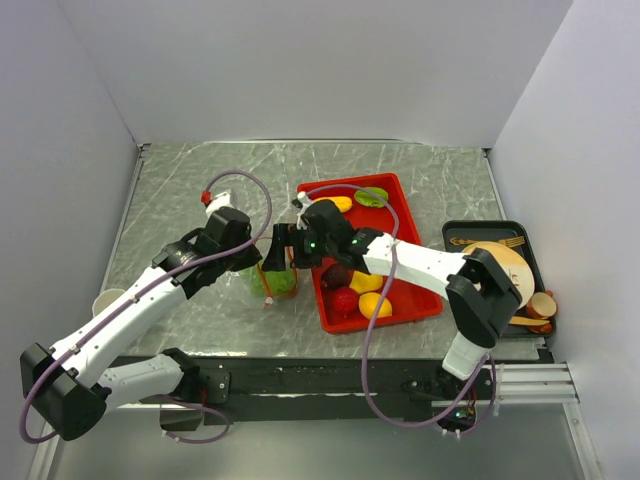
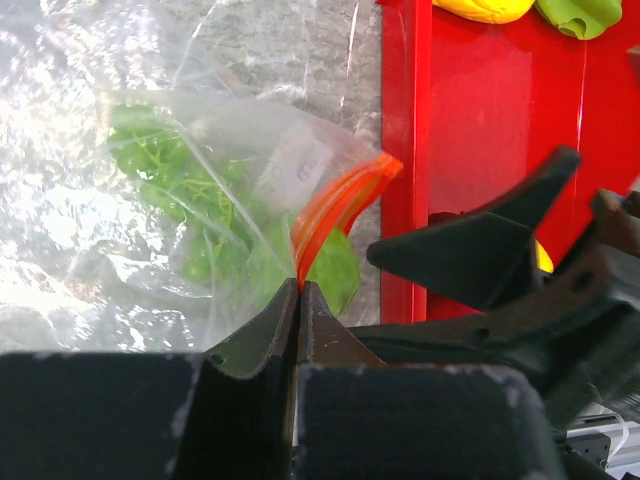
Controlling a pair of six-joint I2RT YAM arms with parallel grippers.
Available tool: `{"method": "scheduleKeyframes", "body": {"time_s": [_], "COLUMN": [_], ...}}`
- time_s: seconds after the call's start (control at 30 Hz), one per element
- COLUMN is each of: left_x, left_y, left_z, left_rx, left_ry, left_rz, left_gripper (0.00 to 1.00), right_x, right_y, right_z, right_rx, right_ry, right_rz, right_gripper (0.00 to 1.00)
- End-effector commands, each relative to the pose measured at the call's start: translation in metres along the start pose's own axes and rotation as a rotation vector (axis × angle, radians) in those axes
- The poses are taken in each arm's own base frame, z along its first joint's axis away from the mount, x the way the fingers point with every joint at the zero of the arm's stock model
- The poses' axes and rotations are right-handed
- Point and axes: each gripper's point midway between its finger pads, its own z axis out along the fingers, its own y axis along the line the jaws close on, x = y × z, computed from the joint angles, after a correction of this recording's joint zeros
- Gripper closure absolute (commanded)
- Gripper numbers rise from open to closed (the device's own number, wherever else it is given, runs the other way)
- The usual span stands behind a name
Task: Place the food in the zip-top bag and seal the zipper
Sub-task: Place the fake fruit in the zipper food storage bag.
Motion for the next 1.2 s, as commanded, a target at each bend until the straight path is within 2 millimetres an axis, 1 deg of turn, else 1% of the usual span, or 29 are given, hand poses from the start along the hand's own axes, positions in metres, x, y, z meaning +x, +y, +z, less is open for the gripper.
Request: {"method": "scheduleKeyframes", "body": {"time_s": [0.0,0.07,0.1,0.2,0.27,0.33,0.37,0.4,0.47,0.5,0.57,0.6,0.67,0.7,0.77,0.8,0.87,0.9,0.93,1.0,1.03,1.07,1.1,1.13,1.17], "left_x": [-0.010,-0.010,-0.010,-0.010,-0.015,-0.018,-0.022,-0.024,-0.027,-0.028,-0.029,-0.030,-0.030,-0.030,-0.029,-0.029,-0.028,-0.027,-0.026,-0.025,-0.023,-0.023,-0.023,-0.023,-0.022], "left_y": [-0.009,-0.009,-0.007,-0.002,0.000,0.004,0.006,0.007,0.009,0.012,0.014,0.014,0.015,0.014,0.014,0.014,0.012,0.012,0.010,0.009,0.008,0.007,0.006,0.006,0.006], "left_z": [-0.002,-0.002,-0.002,-0.003,-0.006,-0.009,-0.011,-0.013,-0.016,-0.016,-0.018,-0.020,-0.019,-0.019,-0.018,-0.018,-0.017,-0.016,-0.015,-0.014,-0.013,-0.013,-0.013,-0.012,-0.012], "left_rx": [0.032,0.026,0.019,-0.006,-0.010,-0.025,-0.038,-0.046,-0.059,-0.070,-0.079,-0.077,-0.078,-0.072,-0.069,-0.068,-0.061,-0.059,-0.050,-0.045,-0.040,-0.035,-0.029,-0.028,-0.026], "left_ry": [-0.040,-0.036,-0.035,-0.044,-0.067,-0.082,-0.101,-0.108,-0.114,-0.118,-0.120,-0.125,-0.125,-0.126,-0.123,-0.121,-0.117,-0.113,-0.104,-0.098,-0.095,-0.091,-0.092,-0.091,-0.089], "left_rz": [-0.024,-0.018,-0.020,-0.033,-0.051,-0.064,-0.068,-0.072,-0.073,-0.073,-0.075,-0.076,-0.080,-0.085,-0.082,-0.081,-0.080,-0.077,-0.074,-0.069,-0.070,-0.067,-0.067,-0.067,-0.064], "left_gripper": [0.95,0.95,0.96,0.96,0.96,0.96,0.97,0.98,0.98,0.98,0.98,0.98,0.98,0.97,0.97,0.97,0.97,0.97,0.97,0.96,0.96,0.96,0.96,0.96,0.96], "right_x": [-0.005,-0.002,0.002,0.001,0.003,-0.002,-0.003,-0.005,-0.007,-0.012,-0.014,-0.013,-0.012,-0.005,-0.001,0.006,0.008,0.013,0.013,0.019,0.012,0.017,0.024,0.014,0.018], "right_y": [-0.006,-0.007,-0.012,-0.022,-0.027,-0.023,-0.025,-0.022,-0.024,-0.019,-0.020,-0.022,-0.021,-0.024,-0.025,-0.026,-0.026,-0.033,-0.032,-0.040,-0.037,-0.045,-0.051,-0.044,-0.044], "right_z": [-0.008,-0.009,-0.010,-0.018,-0.024,-0.031,-0.033,-0.037,-0.041,-0.046,-0.049,-0.050,-0.050,-0.047,-0.044,-0.039,-0.034,-0.030,-0.028,-0.020,-0.017,-0.008,-0.007,-0.003,0.002], "right_rx": [0.071,0.078,0.092,0.154,0.178,0.169,0.180,0.174,0.184,0.173,0.180,0.187,0.190,0.200,0.205,0.196,0.200,0.229,0.235,0.268,0.282,0.317,0.355,0.360,0.366], "right_ry": [-0.015,-0.012,-0.010,-0.032,-0.050,-0.082,-0.092,-0.106,-0.130,-0.156,-0.174,-0.168,-0.154,-0.121,-0.091,-0.056,-0.031,-0.007,-0.002,0.036,0.026,0.056,0.095,0.081,0.100], "right_rz": [-0.037,-0.023,-0.011,0.016,0.020,0.028,0.030,0.029,0.039,0.044,0.047,0.049,0.051,0.056,0.047,0.043,0.041,0.041,0.034,0.021,0.010,0.003,-0.020,-0.036,-0.046], "right_gripper": [0.02,0.05,0.06,0.08,0.10,0.12,0.13,0.14,0.19,0.24,0.32,0.42,0.51,0.61,0.70,0.76,0.75,0.74,0.74,0.74,0.74,0.75,0.75,0.75,0.75]}}
